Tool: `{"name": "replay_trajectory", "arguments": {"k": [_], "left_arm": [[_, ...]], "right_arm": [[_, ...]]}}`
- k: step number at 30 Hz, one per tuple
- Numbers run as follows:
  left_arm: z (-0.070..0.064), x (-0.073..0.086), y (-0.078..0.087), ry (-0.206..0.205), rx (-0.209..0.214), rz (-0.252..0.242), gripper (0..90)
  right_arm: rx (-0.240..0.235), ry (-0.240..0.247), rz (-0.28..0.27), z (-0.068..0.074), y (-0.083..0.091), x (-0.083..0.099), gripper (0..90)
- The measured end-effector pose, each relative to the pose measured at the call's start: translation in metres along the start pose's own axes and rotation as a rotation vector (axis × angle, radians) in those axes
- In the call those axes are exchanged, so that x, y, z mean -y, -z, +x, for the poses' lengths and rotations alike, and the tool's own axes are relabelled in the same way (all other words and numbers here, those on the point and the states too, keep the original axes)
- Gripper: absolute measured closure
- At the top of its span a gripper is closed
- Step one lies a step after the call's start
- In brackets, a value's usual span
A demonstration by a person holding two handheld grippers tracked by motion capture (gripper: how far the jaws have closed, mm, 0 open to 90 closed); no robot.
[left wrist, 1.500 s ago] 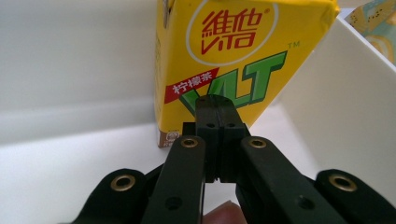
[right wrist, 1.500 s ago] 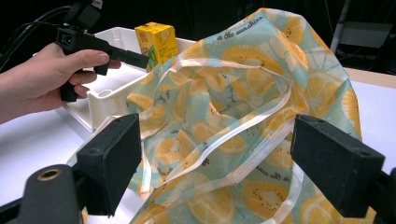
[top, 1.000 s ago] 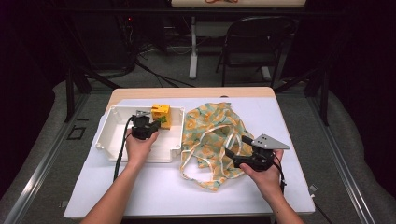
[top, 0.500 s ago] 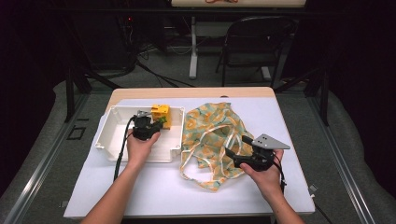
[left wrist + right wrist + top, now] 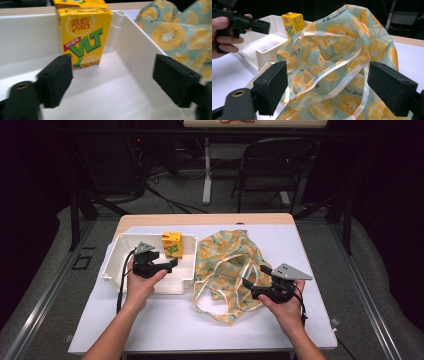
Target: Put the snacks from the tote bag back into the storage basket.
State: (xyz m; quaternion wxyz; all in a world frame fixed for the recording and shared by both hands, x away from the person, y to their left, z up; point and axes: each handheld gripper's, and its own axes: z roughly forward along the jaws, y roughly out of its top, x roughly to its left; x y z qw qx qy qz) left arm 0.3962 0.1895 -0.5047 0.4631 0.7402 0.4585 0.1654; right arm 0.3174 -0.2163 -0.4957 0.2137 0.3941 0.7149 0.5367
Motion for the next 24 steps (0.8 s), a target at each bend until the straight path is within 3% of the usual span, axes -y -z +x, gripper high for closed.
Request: {"name": "replay_trajectory", "arguments": {"k": [2,6,11,16,24], "left_arm": [[-0.003,0.003,0.006,-0.027,0.023,-0.001,5.3],[-0.007,0.009,0.019,-0.066,0.034,-0.025,3.2],[-0.006,0.017,0.036,-0.073,0.045,-0.049,2.7],[-0.002,0.024,0.046,-0.044,0.032,-0.059,2.2],[-0.002,0.033,0.059,-0.060,0.043,-0.061,1.6]], "right_arm": [[0.003,-0.002,0.002,-0.001,0.000,0.000,15.9],[0.006,-0.004,0.004,-0.002,0.001,0.001,15.8],[0.010,-0.006,0.002,-0.003,0.002,0.001,15.2],[0.018,-0.006,0.005,-0.004,0.002,0.002,14.2],[0.037,-0.007,0.007,-0.007,0.006,0.005,12.1]]}}
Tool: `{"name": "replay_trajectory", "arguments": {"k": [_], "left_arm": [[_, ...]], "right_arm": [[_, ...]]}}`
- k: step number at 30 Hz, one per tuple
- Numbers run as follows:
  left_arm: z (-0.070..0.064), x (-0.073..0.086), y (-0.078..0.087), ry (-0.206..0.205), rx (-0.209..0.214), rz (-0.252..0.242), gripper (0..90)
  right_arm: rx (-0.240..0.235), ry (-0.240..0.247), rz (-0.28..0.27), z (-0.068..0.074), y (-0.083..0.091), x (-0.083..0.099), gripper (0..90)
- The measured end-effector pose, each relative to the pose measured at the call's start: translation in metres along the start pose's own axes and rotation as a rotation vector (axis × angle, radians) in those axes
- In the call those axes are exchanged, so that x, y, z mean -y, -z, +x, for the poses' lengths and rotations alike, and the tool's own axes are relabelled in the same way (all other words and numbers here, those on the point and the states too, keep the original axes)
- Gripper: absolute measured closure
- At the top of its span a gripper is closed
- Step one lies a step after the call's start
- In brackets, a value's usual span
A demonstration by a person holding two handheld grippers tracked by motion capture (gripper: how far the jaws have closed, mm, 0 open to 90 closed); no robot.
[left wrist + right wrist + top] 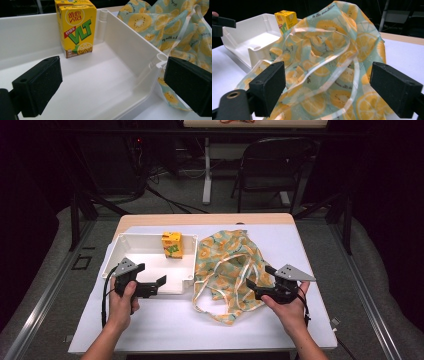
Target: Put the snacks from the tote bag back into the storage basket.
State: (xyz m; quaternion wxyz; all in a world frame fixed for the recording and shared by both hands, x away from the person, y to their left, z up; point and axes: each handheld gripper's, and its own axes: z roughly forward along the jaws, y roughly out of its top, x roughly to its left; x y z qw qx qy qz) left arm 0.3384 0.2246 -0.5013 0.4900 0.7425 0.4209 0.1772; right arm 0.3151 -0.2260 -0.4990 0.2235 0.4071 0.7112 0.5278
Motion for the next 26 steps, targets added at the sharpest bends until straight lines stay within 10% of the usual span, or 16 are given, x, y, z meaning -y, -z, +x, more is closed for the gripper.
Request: {"name": "replay_trajectory", "arguments": {"k": [26], "left_arm": [[0.001,0.026,0.024,0.002,-0.003,0.022,0.7]], "right_arm": [[0.085,-0.023,0.024,-0.032,0.039,0.022,8.2]]}}
